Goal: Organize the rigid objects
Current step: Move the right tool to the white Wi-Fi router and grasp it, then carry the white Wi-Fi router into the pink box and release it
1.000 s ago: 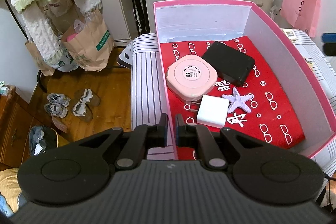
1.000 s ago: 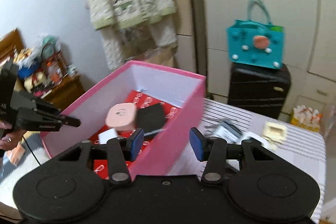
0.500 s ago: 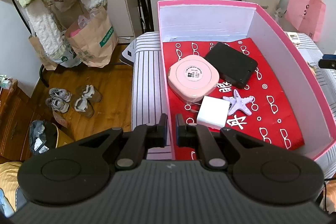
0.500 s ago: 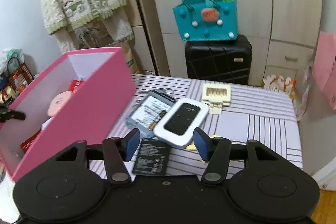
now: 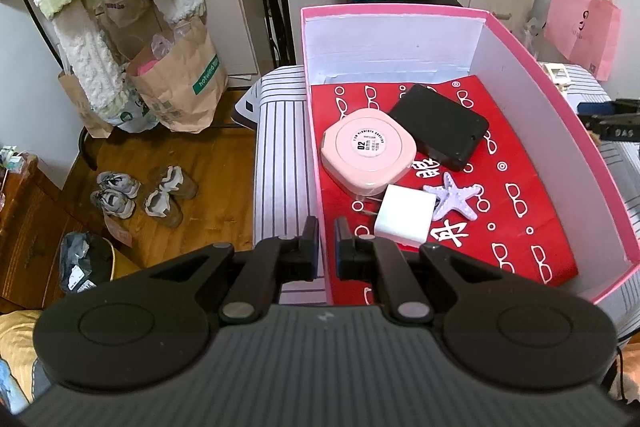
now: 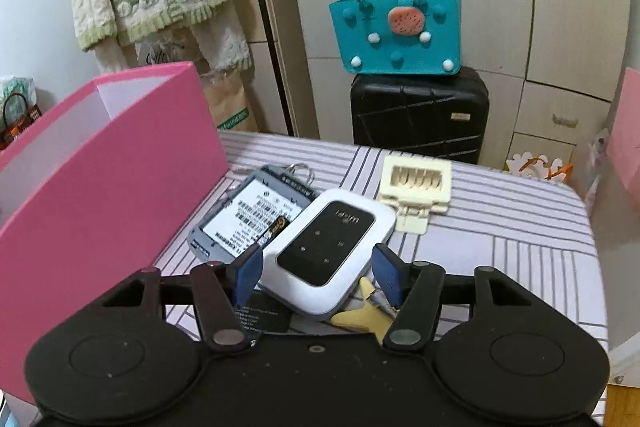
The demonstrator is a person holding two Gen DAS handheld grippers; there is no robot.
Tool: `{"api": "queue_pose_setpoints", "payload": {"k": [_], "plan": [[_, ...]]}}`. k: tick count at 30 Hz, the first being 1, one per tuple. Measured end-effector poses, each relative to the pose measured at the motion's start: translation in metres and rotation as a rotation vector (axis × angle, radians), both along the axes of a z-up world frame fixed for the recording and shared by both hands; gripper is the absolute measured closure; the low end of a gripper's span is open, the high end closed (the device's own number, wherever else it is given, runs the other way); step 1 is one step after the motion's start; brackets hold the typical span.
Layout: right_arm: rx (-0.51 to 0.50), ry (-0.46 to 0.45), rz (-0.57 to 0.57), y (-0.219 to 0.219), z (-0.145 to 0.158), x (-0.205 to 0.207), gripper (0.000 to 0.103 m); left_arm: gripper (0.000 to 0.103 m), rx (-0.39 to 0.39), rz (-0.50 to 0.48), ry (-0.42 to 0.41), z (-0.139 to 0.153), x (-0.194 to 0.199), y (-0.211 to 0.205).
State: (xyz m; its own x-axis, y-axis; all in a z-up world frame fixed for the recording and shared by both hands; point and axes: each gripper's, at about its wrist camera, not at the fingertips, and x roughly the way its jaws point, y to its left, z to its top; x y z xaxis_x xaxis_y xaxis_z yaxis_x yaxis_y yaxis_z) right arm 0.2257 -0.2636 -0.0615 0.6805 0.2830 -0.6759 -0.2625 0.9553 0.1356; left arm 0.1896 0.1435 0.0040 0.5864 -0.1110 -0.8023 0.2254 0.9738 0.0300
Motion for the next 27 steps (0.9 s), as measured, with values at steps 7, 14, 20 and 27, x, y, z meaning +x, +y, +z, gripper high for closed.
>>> {"api": "queue_pose_setpoints", "payload": {"k": [7,14,20,27], "plan": [[-0.008,0.011,0.006,0.004,-0.006,0.011,0.025,0.096,0.003,-0.001,-0.004,0.000,0.000,0.001],[-0.044,-0.017,0.022,0.006,-0.012,0.014,0.024,0.096,-0.007,0.003,-0.002,0.000,-0.001,0.001],[-0.045,-0.024,0.026,0.005,-0.011,0.010,0.027,0.096,-0.007,0.002,-0.002,0.000,-0.001,0.001],[-0.081,-0.028,0.045,0.009,-0.001,-0.009,0.031,0.096,-0.008,0.003,-0.002,0.000,-0.001,0.001]]}}
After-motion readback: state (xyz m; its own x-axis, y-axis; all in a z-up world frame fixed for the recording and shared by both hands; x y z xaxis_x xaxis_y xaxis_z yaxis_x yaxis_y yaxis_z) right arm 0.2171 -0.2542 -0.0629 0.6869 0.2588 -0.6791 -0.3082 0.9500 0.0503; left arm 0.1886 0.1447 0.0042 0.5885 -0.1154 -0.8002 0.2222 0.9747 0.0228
